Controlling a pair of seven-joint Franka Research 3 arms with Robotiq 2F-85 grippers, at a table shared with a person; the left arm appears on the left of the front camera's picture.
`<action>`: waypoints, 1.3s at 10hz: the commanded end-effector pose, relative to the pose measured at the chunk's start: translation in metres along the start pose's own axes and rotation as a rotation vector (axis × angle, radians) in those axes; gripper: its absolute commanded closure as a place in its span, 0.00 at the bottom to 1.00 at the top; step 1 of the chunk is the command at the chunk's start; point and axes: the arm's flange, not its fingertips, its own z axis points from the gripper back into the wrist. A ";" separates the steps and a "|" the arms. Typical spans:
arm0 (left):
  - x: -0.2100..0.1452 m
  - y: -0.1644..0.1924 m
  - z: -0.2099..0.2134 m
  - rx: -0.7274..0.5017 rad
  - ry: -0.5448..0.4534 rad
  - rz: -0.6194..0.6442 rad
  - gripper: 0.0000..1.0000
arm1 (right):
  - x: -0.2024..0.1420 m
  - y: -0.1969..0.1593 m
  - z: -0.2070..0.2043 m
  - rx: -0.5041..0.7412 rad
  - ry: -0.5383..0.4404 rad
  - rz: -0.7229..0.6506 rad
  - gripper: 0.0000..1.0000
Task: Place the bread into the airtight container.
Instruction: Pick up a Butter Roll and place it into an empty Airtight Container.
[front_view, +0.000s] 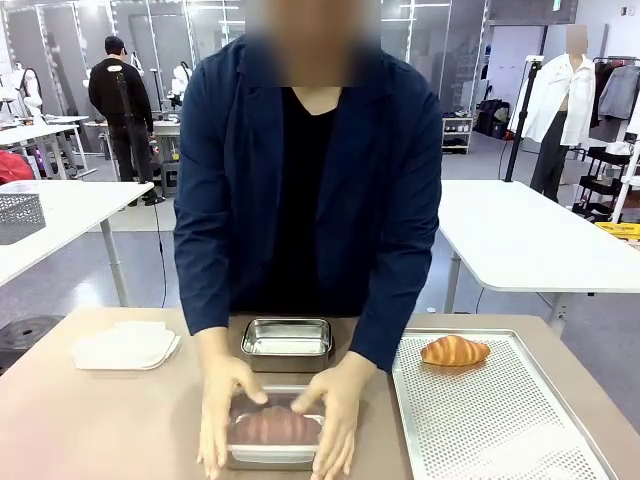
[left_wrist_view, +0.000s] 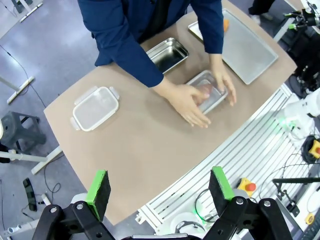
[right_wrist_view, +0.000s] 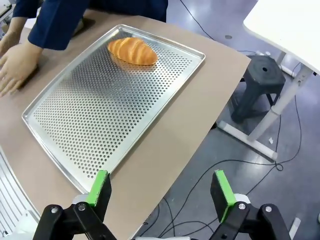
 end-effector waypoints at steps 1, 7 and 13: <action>0.001 0.000 0.002 0.001 0.002 -0.015 0.00 | -0.004 0.001 -0.001 0.003 -0.013 0.021 0.00; 0.001 0.000 0.002 0.001 0.002 -0.015 0.00 | -0.004 0.001 -0.001 0.003 -0.013 0.021 0.00; 0.001 0.000 0.002 0.001 0.002 -0.015 0.00 | -0.004 0.001 -0.001 0.003 -0.013 0.021 0.00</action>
